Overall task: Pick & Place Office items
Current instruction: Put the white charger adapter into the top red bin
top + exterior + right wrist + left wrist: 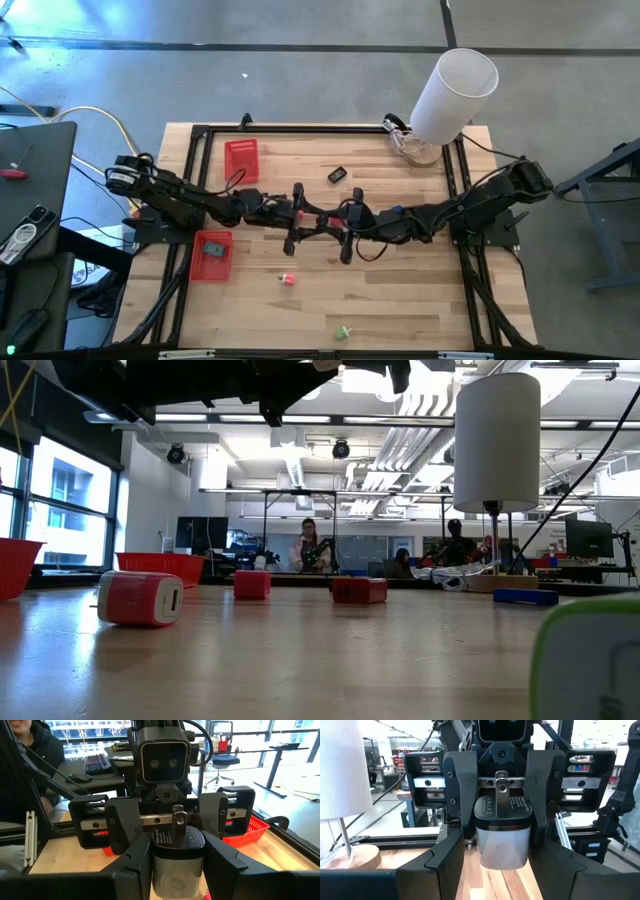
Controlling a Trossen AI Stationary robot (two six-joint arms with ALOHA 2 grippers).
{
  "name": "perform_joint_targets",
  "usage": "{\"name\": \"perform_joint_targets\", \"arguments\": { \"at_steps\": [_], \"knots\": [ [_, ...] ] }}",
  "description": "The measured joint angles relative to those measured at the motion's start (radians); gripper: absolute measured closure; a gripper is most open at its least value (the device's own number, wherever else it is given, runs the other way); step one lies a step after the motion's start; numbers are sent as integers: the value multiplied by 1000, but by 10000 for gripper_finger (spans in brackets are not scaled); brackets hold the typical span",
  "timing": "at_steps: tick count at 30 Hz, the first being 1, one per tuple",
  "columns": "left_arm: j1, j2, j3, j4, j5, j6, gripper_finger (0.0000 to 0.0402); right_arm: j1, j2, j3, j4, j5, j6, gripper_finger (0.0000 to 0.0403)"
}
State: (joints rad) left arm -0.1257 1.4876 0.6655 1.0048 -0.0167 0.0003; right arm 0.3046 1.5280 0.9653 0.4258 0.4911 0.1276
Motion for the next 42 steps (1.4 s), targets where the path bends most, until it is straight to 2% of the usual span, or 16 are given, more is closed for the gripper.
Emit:
{"name": "perform_joint_targets", "arguments": {
  "at_steps": [15, 24, 42],
  "knots": [
    [0, 0, 0, -21, 1, 0, 204, 0, 1, 0, -7, -2, 0, 277],
    [-1, -1, 0, -28, 4, -10, 282, 0, 1, -1, -6, -20, 5, 270],
    [-10, -2, 2, -74, -3, -45, 282, 9, 3, -2, -29, -1, 73, 254]
  ]
}}
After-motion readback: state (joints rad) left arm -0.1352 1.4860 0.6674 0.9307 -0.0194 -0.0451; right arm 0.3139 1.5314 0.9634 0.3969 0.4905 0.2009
